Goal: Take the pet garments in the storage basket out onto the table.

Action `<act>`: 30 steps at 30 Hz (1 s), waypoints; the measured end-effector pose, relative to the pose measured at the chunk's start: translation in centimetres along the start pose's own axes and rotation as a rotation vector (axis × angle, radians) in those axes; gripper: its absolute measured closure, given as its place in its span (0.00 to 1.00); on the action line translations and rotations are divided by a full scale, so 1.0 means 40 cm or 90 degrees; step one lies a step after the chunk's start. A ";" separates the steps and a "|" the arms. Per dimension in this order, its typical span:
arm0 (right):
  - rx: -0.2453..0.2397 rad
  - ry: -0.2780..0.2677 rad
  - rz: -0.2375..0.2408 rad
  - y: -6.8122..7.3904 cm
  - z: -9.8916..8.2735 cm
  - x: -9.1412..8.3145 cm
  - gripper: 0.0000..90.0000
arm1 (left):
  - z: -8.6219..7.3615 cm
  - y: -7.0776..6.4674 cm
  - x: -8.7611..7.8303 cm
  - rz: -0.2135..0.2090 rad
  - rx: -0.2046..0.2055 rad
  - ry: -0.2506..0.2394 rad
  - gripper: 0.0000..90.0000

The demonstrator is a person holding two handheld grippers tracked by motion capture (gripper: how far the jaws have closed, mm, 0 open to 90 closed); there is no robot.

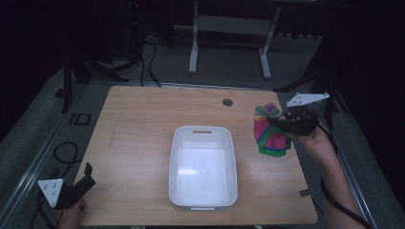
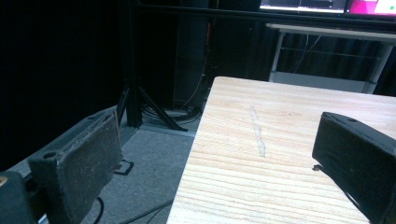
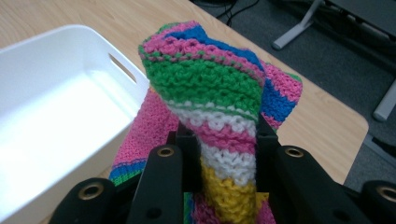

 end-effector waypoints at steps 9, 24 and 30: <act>0.032 0.035 -0.002 -0.031 -0.073 0.092 0.80 | 0.000 0.001 0.000 -0.001 -0.002 0.000 0.02; 0.056 0.093 -0.032 -0.062 -0.171 0.246 0.80 | 0.000 0.001 0.001 -0.004 -0.002 -0.001 0.02; 0.062 0.112 -0.035 -0.065 -0.211 0.303 0.80 | 0.000 0.000 0.000 -0.004 0.000 0.000 0.02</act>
Point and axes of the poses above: each handheld gripper's, and its own axes: x roughly forward along the jaws, z roughly out of its top, y roughly to its left, the point moved 10 cm from there along x, roughly forward along the jaws, and after that the axes turned 9 degrees about x, right-handed, at the moved point
